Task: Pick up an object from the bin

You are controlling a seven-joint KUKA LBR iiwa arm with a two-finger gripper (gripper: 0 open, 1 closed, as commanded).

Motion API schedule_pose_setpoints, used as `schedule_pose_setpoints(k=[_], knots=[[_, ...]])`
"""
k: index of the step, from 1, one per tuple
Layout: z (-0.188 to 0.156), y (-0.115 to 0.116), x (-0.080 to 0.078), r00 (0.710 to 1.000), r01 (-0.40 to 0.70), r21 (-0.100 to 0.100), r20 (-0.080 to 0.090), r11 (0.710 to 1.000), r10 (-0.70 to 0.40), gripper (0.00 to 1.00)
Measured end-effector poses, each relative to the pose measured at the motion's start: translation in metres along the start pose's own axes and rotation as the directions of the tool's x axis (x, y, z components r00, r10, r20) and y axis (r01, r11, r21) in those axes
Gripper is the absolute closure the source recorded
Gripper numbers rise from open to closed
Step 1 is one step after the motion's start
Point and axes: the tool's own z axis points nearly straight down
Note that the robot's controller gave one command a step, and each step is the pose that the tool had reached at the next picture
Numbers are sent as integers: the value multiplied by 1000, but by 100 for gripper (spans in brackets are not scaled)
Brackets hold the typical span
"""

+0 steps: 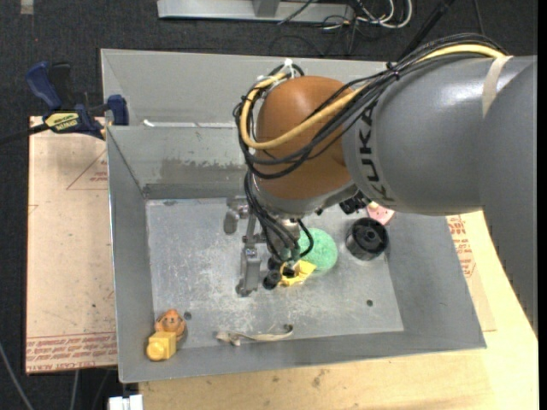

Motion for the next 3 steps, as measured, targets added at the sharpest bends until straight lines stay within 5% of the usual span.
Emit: schedule_pose_setpoints(k=[1, 2, 3], knots=[[-5, -1, -2, 1000, -3, -1, 8, 1000, 3, 0], [4, -50, 8, 998, 62, -1, 8, 998, -62, 0], [-19, -74, -15, 1000, 23, 1, 6, 1000, -23, 0]])
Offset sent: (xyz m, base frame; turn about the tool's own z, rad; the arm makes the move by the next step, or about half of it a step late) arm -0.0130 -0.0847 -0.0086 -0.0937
